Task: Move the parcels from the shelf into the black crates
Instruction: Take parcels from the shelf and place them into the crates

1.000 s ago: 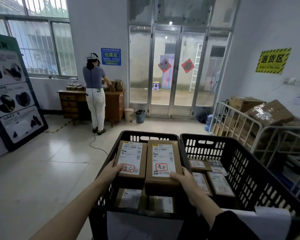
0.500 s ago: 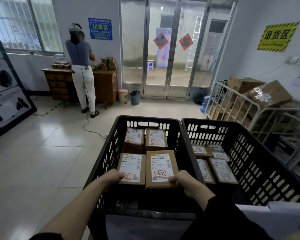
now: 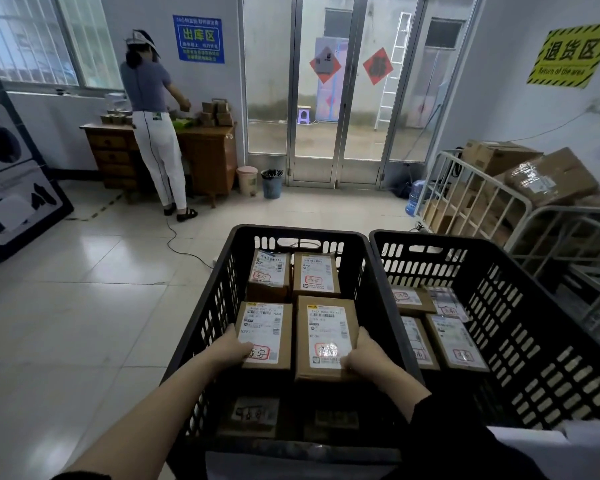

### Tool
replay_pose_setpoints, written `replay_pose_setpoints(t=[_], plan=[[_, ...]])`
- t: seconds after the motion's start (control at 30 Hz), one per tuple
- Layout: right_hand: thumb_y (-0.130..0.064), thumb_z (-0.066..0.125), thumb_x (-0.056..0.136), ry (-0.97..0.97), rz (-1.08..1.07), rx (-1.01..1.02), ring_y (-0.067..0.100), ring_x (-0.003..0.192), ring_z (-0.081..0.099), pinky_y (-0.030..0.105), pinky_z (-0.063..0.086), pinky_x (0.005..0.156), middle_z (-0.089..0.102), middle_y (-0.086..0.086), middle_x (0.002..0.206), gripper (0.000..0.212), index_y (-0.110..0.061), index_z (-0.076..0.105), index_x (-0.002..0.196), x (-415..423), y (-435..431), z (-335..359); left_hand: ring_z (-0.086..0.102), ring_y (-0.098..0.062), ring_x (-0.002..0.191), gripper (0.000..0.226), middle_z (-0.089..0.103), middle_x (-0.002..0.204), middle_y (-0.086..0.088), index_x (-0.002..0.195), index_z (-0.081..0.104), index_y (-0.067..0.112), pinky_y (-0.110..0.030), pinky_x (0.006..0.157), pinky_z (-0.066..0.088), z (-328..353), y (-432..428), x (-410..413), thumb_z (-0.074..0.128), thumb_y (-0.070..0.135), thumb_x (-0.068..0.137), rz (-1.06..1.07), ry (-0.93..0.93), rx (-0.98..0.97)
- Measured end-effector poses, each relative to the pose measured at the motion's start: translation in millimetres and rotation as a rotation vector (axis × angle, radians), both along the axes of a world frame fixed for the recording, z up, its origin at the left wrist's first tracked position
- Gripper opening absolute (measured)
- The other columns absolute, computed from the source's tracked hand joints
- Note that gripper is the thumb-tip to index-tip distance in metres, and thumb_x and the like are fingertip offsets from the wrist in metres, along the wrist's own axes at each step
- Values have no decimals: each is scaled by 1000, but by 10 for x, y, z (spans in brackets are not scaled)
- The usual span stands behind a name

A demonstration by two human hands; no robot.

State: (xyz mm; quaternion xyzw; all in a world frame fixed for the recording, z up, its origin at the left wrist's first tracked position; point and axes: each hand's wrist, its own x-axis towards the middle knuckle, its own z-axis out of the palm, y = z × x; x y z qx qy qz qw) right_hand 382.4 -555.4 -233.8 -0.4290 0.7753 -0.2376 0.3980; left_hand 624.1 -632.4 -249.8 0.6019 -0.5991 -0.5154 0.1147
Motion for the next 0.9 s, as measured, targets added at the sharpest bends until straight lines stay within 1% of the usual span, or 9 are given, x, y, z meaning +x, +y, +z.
replay_pose_setpoints(t=[0.03,0.1,0.17,0.27,0.4,0.57,0.73,0.83,0.9], plan=[[-5,65,78,159,78,-53,26,123,45,36,44,101,43,12,135,70,-10,29,138,8,-21,11,49,-23,122,74,48,135,-9,137,28,13,-42,103,43,-4,-10,1,63,26,74,-52,-91,-96],[-21,69,78,402,279,-146,25,134,32,38,35,110,28,11,147,82,-12,22,144,51,-62,40,29,-27,137,99,27,149,-10,147,12,18,-46,114,28,49,8,-38,68,41,69,-165,-250,-282],[-33,66,83,479,458,-134,25,143,17,39,23,116,15,8,155,83,-11,19,147,94,-93,66,9,-25,144,105,5,157,-6,149,2,16,-41,119,15,124,42,-96,67,47,73,-269,-362,-403],[-44,62,83,524,608,-108,23,141,20,39,27,114,21,5,152,71,-13,32,139,66,-171,84,-1,-20,146,103,-7,158,-5,149,0,12,-38,120,8,108,-7,-150,59,57,78,-429,-491,-436],[-51,60,82,569,682,-45,23,144,11,38,20,117,11,6,157,81,-15,24,145,13,-264,68,-6,-19,146,97,-9,158,-6,149,-2,10,-34,118,4,138,-71,-174,53,55,84,-524,-549,-400],[-48,56,86,587,696,-36,22,147,-4,40,9,120,-3,7,159,85,-16,10,150,-1,-283,11,-8,-18,146,98,-11,158,-5,149,-3,10,-33,117,2,111,-116,-164,53,55,84,-543,-524,-392],[-49,54,87,591,702,-22,22,146,-7,41,6,119,-7,6,159,84,-18,8,150,1,-252,22,-9,-19,146,97,-12,158,-5,149,-4,10,-34,118,1,138,-57,-195,52,55,84,-549,-567,-397],[-48,55,87,591,700,-35,22,147,-4,39,7,119,-4,7,159,84,-17,10,150,-3,-226,81,-3,-21,146,93,-7,158,-7,149,1,9,-35,118,6,257,-8,-238,53,52,85,-551,-608,-401],[-48,57,86,592,697,-57,22,147,1,37,10,119,1,7,159,82,-17,14,149,-9,-195,121,10,-23,145,88,5,158,-8,149,11,9,-36,117,15,324,23,-270,54,51,85,-554,-647,-439]])
